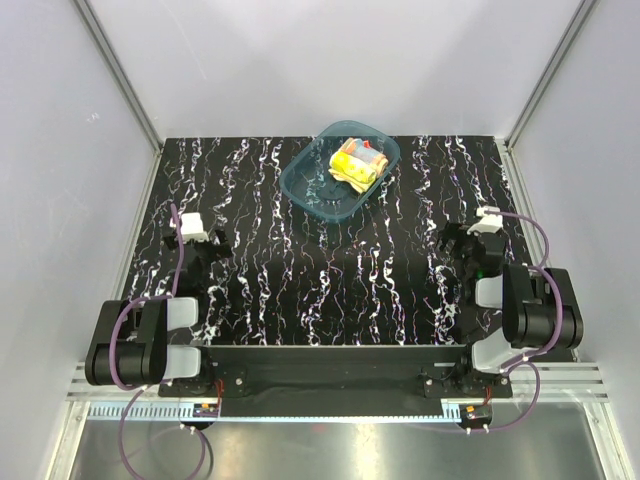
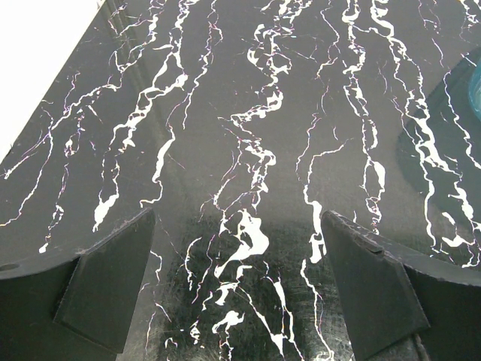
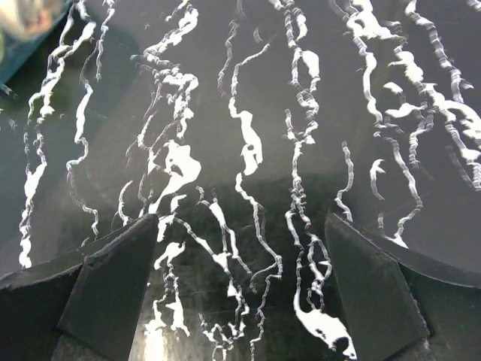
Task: Roll the towels
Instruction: Place the rolled towel into the container
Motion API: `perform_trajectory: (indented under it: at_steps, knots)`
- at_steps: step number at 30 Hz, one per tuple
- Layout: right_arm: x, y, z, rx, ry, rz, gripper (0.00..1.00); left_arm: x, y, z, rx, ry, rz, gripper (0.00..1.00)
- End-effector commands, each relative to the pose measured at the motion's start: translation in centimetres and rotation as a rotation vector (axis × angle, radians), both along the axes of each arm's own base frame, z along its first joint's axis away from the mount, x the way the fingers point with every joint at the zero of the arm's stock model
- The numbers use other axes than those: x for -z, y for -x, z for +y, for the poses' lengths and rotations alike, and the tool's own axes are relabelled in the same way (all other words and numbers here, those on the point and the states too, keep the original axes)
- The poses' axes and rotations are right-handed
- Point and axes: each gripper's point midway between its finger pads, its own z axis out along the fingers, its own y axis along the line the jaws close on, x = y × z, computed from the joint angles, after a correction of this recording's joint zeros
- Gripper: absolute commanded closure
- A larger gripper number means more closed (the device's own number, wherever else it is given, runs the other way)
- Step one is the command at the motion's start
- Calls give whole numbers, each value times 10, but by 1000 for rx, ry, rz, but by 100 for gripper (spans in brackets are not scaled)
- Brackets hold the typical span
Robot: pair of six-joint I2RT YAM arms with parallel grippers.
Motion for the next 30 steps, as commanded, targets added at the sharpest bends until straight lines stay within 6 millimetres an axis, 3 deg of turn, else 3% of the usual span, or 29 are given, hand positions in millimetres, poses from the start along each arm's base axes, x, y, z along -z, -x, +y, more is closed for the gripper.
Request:
perform_trajectory:
  at_steps: [1, 30]
  knots:
    - [-40, -27, 6, -70, 26, -130, 0, -27, -10, 3, -12, -18, -99, 1]
    - [-36, -27, 5, -66, 20, -111, 0, -27, -11, 3, -12, -18, -97, 1]
